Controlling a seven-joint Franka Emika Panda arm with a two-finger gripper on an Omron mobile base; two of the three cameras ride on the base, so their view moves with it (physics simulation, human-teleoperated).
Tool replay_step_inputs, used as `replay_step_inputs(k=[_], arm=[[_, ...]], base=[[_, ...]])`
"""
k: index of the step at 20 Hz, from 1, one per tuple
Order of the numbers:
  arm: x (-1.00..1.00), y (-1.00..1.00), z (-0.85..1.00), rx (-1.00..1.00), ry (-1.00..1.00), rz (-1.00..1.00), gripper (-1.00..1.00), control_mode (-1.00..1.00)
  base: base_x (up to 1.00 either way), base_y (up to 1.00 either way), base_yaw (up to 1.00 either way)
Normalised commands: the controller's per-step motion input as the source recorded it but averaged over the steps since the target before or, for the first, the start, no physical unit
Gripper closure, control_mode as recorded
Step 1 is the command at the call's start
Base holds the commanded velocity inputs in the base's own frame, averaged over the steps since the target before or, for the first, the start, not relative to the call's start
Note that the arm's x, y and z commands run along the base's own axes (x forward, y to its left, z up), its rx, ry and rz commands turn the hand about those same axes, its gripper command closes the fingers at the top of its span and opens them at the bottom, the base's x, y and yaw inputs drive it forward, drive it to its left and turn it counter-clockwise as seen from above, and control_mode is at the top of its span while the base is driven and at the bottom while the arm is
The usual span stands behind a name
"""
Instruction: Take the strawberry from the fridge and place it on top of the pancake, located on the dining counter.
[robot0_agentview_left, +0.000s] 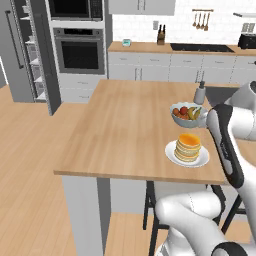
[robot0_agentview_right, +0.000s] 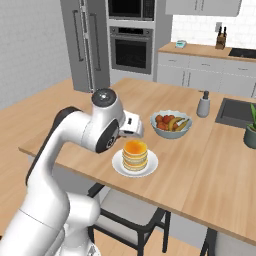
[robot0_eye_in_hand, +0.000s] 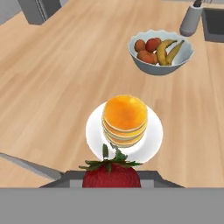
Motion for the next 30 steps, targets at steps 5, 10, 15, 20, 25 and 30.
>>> replay_step_inputs(k=[5,10,15,20,25,30], arm=[[0.46,0.0,-0.36,0.0,0.09,0.0,1.0,-1.0],[0.45,-0.01,-0.5,0.0,0.12,0.0,1.0,-1.0],[0.49,-0.11,-0.37,0.0,0.1,0.0,1.0,-1.0],[0.49,-0.13,-0.14,0.0,0.04,0.0,1.0,-1.0],[0.35,-0.09,-0.32,0.0,0.02,0.0,1.0,-1.0],[0.03,-0.02,-0.4,0.0,0.04,0.0,1.0,-1.0]], base=[[0.0,0.0,0.0],[0.0,0.0,0.0],[0.0,0.0,0.0],[0.0,0.0,0.0],[0.0,0.0,0.0],[0.0,0.0,0.0]])
